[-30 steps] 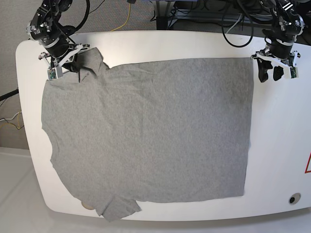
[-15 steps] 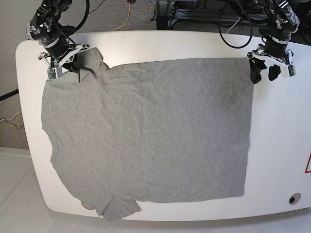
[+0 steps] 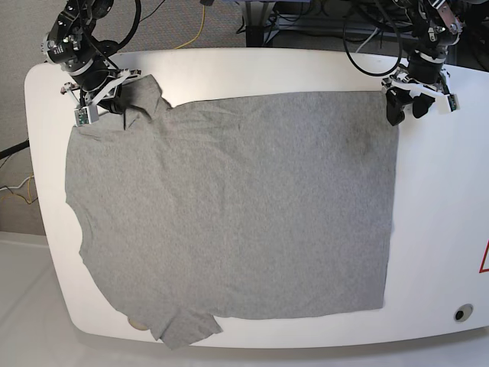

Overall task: Fold the T-shirt properly
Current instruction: 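Open the left gripper and reposition it along the shirt edge, then lower the left gripper and close it on the shirt edge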

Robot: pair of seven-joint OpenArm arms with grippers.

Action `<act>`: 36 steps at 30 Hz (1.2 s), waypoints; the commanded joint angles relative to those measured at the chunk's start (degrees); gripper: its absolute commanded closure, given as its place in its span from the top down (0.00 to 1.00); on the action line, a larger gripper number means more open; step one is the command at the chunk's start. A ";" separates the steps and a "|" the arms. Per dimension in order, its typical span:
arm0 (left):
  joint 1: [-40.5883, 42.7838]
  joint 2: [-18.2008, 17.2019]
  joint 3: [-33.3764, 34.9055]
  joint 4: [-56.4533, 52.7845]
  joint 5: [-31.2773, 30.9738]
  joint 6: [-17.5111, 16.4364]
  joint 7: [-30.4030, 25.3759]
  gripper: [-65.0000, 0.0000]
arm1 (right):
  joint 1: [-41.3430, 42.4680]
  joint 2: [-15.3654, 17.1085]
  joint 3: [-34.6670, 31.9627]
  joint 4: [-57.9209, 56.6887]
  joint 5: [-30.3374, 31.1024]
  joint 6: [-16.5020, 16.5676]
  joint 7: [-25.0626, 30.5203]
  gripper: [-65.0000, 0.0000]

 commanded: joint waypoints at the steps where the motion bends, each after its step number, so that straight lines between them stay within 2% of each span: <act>1: 1.01 -0.28 -0.18 0.87 -0.89 -0.34 -1.55 0.62 | 0.16 0.74 0.24 0.82 0.75 0.30 1.17 0.00; 5: 1.27 -0.28 -0.27 0.87 -0.80 -0.25 -1.55 0.62 | 0.16 0.74 0.24 0.82 0.75 0.30 1.17 0.00; 12: 3.21 -0.19 -0.27 0.79 -0.80 3.88 -1.55 0.62 | 0.16 0.74 0.24 0.73 0.75 0.30 1.17 0.00; 36: 0.22 -0.45 0.52 -11.52 -0.80 3.88 -1.37 0.62 | -0.02 0.74 0.24 0.73 0.75 0.30 1.17 0.00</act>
